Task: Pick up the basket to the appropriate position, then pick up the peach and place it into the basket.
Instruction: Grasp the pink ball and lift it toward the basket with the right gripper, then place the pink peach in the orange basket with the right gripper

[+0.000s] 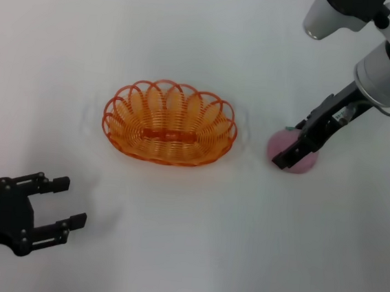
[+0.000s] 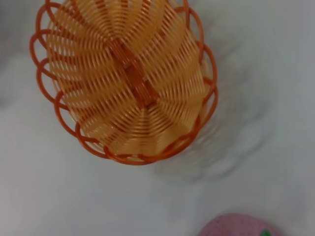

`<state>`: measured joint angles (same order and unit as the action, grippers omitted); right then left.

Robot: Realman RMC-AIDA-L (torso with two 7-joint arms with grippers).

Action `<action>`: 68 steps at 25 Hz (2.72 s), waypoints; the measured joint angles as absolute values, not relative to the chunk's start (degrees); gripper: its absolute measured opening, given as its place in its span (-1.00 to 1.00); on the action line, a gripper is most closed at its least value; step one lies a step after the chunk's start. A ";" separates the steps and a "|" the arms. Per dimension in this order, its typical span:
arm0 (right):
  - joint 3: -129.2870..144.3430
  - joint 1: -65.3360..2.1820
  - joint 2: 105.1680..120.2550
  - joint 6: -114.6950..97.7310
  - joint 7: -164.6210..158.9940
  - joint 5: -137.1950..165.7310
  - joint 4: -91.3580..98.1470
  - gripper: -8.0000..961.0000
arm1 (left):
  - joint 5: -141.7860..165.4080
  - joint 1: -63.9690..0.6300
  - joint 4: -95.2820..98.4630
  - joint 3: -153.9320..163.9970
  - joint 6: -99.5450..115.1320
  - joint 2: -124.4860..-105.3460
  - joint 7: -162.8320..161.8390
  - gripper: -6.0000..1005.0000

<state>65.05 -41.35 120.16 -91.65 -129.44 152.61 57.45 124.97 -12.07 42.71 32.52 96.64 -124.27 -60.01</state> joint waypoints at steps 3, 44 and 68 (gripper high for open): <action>65.21 -41.37 120.15 -91.34 -129.52 152.63 57.39 0.88 | 124.97 -12.09 42.71 32.25 96.72 -124.27 -60.01 0.37; 65.92 -42.00 120.24 -90.39 -130.25 152.75 58.01 -0.44 | 124.98 -12.22 42.71 31.73 96.85 -124.19 -60.03 0.36; 59.16 -41.85 120.06 -105.24 -120.49 140.48 64.15 -0.43 | 124.98 -12.30 42.72 30.92 96.85 -124.19 -60.03 0.36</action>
